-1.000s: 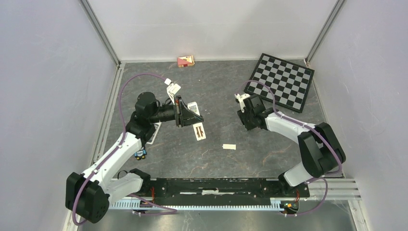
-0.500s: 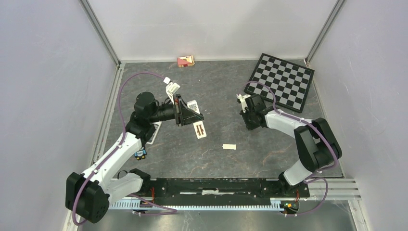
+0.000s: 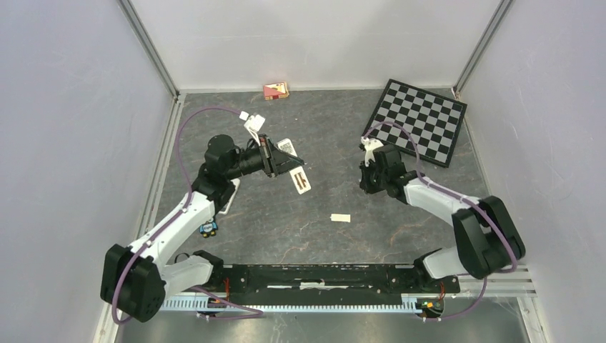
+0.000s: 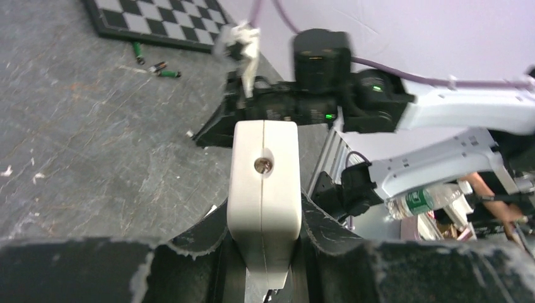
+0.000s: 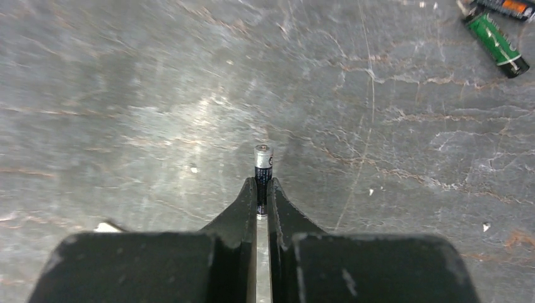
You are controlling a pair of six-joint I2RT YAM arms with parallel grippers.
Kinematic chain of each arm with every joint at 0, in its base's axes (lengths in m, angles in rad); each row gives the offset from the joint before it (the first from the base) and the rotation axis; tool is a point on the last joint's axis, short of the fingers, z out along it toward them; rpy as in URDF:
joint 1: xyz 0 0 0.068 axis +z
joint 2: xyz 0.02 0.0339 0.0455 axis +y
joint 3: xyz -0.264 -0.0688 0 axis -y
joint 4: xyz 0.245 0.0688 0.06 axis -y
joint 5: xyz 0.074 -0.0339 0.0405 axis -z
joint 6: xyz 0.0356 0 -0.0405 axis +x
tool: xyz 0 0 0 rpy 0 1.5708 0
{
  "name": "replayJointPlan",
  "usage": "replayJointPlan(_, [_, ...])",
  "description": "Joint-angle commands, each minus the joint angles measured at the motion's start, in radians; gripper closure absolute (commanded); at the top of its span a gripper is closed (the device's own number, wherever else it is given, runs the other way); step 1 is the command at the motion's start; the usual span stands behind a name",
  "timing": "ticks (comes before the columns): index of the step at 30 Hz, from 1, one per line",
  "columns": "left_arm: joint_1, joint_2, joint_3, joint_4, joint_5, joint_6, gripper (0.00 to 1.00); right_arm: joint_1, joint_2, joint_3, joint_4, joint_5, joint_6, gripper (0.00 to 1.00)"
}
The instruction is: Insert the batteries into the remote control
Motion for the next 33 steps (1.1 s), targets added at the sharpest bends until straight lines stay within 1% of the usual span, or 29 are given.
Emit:
replayJointPlan(1, [-0.001,0.064,-0.030,0.100,-0.105,-0.110,0.98,0.019,-0.122,-0.039,0.172,-0.074,0.114,1.00])
replayJointPlan(4, [-0.001,0.109,-0.030,0.121,-0.135,-0.136,0.98,0.051,-0.199,-0.041,0.202,-0.108,0.158,1.00])
replayJointPlan(7, [-0.002,0.148,-0.026,0.151,-0.135,-0.162,0.98,0.129,-0.284,-0.027,0.262,-0.146,0.182,1.00])
replayJointPlan(11, [-0.001,0.176,-0.030,0.205,-0.094,-0.200,0.98,0.235,-0.374,-0.014,0.386,-0.179,0.235,1.00])
replayJointPlan(14, [-0.001,0.177,-0.056,0.297,-0.060,-0.259,0.98,0.285,-0.409,-0.003,0.441,-0.182,0.254,1.00])
replayJointPlan(19, [-0.001,0.184,-0.074,0.402,-0.028,-0.356,0.98,0.340,-0.407,0.034,0.456,-0.184,0.242,1.00])
replayJointPlan(25, [-0.002,0.195,-0.074,0.440,-0.022,-0.408,0.98,0.399,-0.376,0.066,0.475,-0.180,0.225,1.00])
replayJointPlan(27, [-0.003,0.202,-0.071,0.468,-0.006,-0.433,0.98,0.414,-0.363,0.080,0.467,-0.181,0.183,1.00])
replayJointPlan(30, [-0.001,0.222,-0.058,0.478,0.021,-0.453,0.98,0.419,-0.340,0.106,0.426,-0.167,0.139,1.00])
replayJointPlan(33, [-0.001,0.228,-0.058,0.501,0.035,-0.474,0.98,0.420,-0.328,0.107,0.418,-0.163,0.130,1.00])
